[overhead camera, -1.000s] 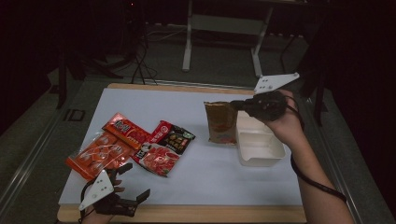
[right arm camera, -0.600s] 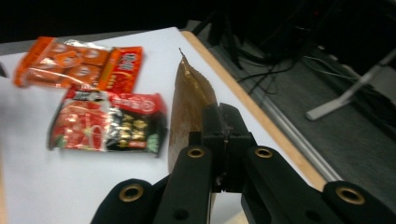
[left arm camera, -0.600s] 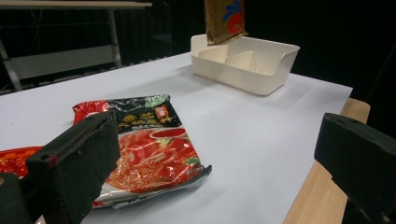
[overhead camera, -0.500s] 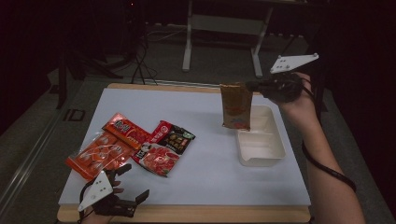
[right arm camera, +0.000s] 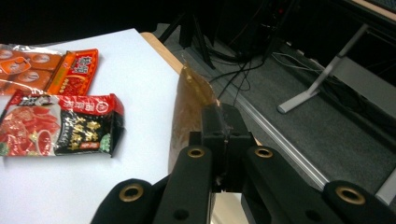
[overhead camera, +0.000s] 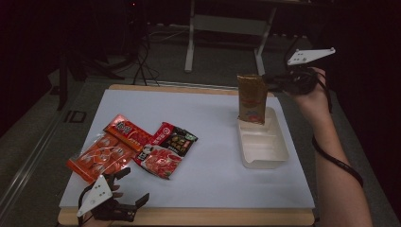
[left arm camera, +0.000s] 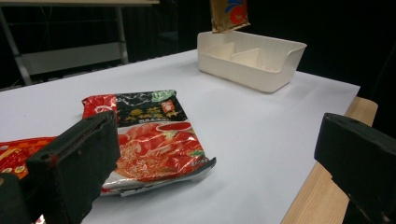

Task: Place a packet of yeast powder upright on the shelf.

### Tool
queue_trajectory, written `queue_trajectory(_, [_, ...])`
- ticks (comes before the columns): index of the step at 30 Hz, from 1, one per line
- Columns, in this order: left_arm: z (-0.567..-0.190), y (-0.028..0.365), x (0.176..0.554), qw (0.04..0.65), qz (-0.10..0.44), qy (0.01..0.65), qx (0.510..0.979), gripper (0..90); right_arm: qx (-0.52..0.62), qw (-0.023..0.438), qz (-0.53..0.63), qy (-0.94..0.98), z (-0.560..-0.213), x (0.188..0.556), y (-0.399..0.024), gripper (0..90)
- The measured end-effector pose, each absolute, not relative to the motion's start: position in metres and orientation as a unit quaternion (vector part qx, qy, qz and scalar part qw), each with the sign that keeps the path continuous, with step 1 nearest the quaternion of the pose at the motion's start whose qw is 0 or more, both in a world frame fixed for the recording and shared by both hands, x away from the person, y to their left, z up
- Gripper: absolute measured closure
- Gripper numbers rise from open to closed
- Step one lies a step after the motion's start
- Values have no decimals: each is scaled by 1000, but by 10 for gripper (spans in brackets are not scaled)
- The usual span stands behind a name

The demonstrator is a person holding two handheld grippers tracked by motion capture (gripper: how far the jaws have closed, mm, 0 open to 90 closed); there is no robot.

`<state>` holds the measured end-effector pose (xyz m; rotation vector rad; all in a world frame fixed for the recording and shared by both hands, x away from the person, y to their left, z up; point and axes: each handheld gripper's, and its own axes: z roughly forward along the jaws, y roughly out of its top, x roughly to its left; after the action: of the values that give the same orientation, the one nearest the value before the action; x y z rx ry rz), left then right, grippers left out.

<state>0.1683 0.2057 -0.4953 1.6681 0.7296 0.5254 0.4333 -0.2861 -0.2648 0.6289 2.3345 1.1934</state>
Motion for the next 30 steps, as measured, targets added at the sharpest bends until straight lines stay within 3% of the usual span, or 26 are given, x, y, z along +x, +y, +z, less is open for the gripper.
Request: queue_trajectory(30, [-497,209,161,576,230,323,715,9,242,249,418,839,-310,499,-303,900])
